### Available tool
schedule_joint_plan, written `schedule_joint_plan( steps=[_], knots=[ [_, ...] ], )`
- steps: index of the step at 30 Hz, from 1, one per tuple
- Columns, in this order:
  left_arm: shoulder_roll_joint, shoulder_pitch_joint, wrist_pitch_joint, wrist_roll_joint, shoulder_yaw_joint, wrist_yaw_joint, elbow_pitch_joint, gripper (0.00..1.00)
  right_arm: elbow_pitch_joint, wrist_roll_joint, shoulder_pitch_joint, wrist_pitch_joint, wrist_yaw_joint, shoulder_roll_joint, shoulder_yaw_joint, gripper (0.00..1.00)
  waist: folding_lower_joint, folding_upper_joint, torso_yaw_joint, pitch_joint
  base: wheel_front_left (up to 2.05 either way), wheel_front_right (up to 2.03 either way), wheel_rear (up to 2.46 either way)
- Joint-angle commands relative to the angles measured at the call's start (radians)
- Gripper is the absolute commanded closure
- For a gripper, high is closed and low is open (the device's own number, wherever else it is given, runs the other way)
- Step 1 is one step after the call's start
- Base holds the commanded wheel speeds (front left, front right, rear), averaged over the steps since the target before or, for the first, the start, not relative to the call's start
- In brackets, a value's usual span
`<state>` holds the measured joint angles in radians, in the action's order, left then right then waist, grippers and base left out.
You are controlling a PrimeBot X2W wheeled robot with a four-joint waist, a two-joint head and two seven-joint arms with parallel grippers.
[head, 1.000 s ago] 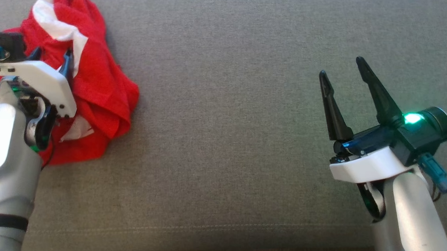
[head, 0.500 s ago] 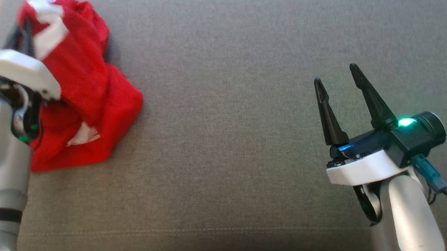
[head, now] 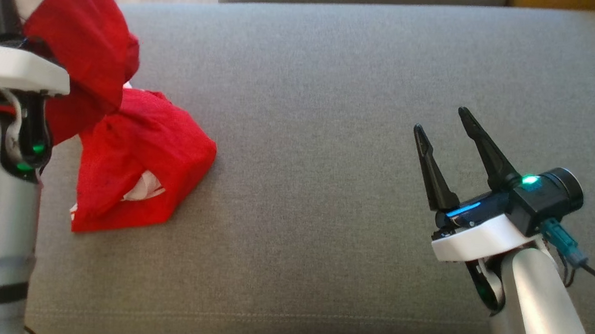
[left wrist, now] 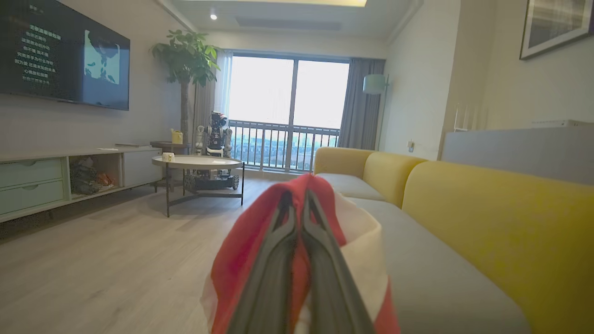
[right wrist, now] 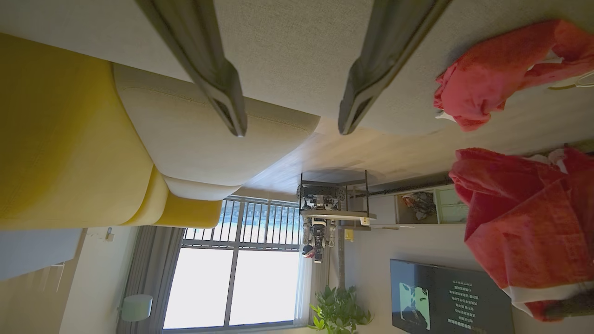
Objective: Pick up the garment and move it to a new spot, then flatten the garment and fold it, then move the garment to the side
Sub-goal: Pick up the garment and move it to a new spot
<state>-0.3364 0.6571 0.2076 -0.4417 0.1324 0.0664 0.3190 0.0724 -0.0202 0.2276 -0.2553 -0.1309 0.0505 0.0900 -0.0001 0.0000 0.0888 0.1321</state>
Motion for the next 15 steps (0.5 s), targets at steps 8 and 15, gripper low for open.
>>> schedule_joint_plan(
  steps=[8,15],
  knots=[
    [0.027,-0.05,0.04,-0.006,-0.034,0.024,-0.263,1.0,-0.033,-0.017,0.003,-0.006,0.0,0.0,-0.006,0.0,0.0001,0.0,-0.027,-0.048,0.0,0.0,0.0],
    [0.161,-0.095,0.049,-0.014,0.023,0.062,-0.384,1.0,-0.047,-0.039,0.017,-0.006,0.0,0.0,-0.032,0.0,0.0001,0.0,-0.123,-0.036,0.0,0.0,0.0]
  ],
)
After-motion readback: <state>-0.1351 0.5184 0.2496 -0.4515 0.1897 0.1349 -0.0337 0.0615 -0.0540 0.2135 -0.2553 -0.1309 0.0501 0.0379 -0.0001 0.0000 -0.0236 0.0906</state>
